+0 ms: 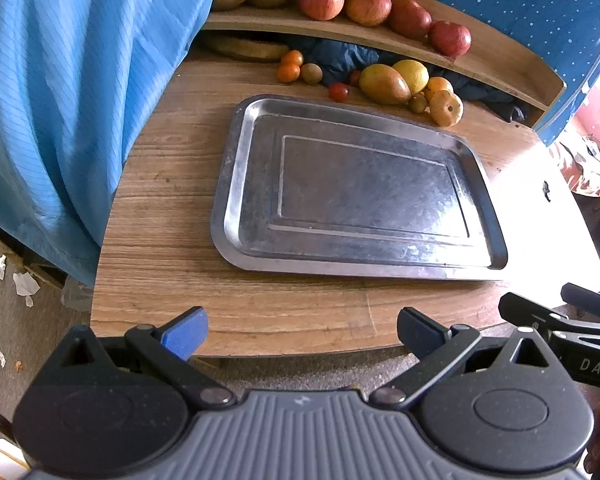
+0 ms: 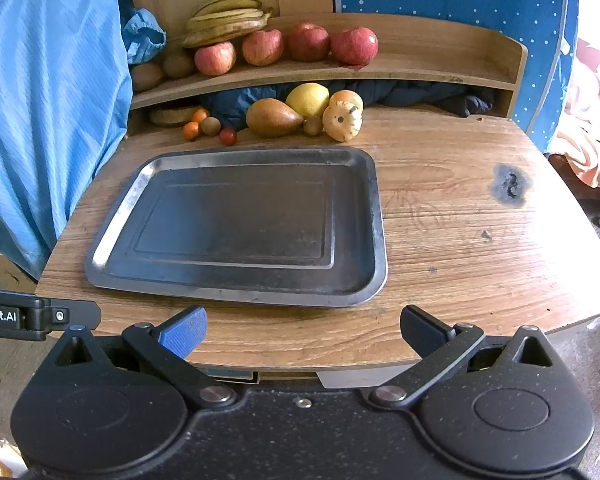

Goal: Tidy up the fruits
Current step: 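Move both tools over the steel tray toward the row of loose fruit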

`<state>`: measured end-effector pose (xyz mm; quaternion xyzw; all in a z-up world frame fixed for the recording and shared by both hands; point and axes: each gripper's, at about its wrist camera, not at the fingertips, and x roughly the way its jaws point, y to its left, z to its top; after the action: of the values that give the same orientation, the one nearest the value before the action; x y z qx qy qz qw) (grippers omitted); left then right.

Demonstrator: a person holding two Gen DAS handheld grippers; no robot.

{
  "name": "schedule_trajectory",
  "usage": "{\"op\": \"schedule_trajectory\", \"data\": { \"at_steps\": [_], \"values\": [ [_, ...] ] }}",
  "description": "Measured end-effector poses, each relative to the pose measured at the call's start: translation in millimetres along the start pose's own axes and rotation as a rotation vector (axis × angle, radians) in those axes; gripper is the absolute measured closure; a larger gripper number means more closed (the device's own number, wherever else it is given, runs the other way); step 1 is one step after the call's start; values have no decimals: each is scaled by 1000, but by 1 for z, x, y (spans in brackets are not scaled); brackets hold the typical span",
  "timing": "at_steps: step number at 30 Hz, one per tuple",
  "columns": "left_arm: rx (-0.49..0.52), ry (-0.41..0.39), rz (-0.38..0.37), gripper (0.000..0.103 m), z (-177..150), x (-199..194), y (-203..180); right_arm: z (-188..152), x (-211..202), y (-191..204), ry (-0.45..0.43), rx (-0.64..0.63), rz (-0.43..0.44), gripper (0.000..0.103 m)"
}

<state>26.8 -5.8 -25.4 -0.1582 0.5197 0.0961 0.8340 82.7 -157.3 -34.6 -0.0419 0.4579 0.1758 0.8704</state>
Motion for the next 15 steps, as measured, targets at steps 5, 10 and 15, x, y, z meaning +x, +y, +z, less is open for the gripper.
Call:
{"op": "schedule_trajectory", "data": {
  "at_steps": [5, 10, 15],
  "values": [
    [-10, 11, 4, 1, 4, 6, -4, 4, 5, -4, 12, -1, 7, 1],
    [-23, 18, 12, 1, 12, 13, -10, 11, 12, -11, 22, -7, 16, 1],
    [-40, 19, 25, 1, 21, 21, -19, 22, 21, -20, 33, -22, 29, 1]
  ]
}}
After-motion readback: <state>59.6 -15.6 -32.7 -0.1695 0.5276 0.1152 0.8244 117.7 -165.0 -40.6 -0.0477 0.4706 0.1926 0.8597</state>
